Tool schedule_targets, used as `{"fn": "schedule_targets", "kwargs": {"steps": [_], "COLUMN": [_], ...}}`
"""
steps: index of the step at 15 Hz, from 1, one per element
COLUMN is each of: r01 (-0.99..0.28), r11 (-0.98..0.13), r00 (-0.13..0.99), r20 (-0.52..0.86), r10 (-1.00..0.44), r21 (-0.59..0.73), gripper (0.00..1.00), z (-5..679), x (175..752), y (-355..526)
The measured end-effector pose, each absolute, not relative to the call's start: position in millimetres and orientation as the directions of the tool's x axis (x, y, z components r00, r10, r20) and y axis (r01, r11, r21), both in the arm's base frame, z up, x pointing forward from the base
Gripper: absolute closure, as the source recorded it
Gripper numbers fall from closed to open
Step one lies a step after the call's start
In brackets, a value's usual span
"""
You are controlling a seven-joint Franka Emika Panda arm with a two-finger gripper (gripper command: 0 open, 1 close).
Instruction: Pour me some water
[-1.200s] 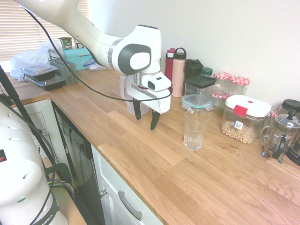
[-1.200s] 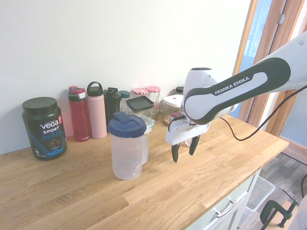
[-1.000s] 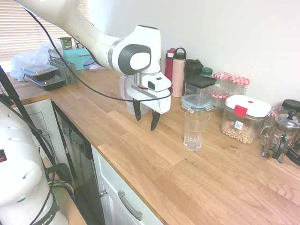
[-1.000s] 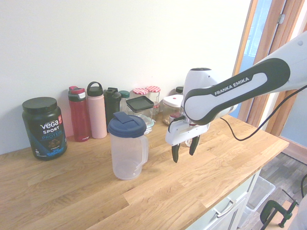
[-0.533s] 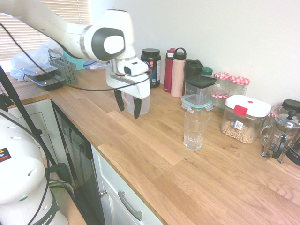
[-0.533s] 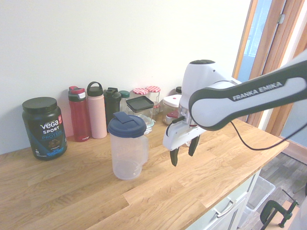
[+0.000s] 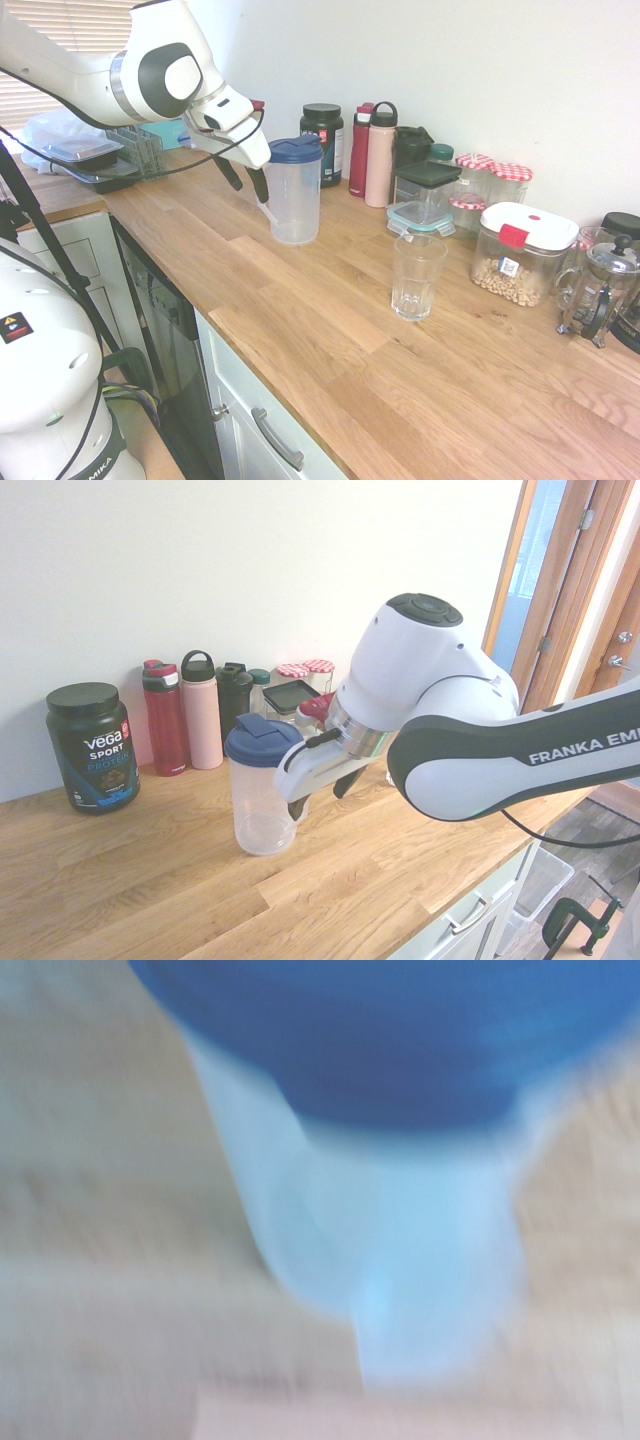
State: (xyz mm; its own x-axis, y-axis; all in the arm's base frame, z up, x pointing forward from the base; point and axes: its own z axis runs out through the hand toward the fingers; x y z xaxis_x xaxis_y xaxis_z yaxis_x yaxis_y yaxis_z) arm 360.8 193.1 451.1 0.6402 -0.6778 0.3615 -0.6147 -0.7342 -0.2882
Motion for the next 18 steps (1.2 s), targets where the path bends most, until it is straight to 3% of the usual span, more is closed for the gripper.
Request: {"fn": "schedule_targets", "kwargs": {"steps": [1, 2, 18], "r01": [-0.610, -0.605, -0.584], "r11": [-0.739, -0.742, -0.752], "r00": [0.635, 0.634, 0.637], "r20": [0.381, 0.390, 0.403], "r10": [-0.672, -0.668, -0.658], "r21": [-0.287, -0.287, -0.306], "gripper": [0.00, 1.00, 1.00], "z": [453, 453, 442], "x": [369, 377, 398], "y": [193, 193, 202]}}
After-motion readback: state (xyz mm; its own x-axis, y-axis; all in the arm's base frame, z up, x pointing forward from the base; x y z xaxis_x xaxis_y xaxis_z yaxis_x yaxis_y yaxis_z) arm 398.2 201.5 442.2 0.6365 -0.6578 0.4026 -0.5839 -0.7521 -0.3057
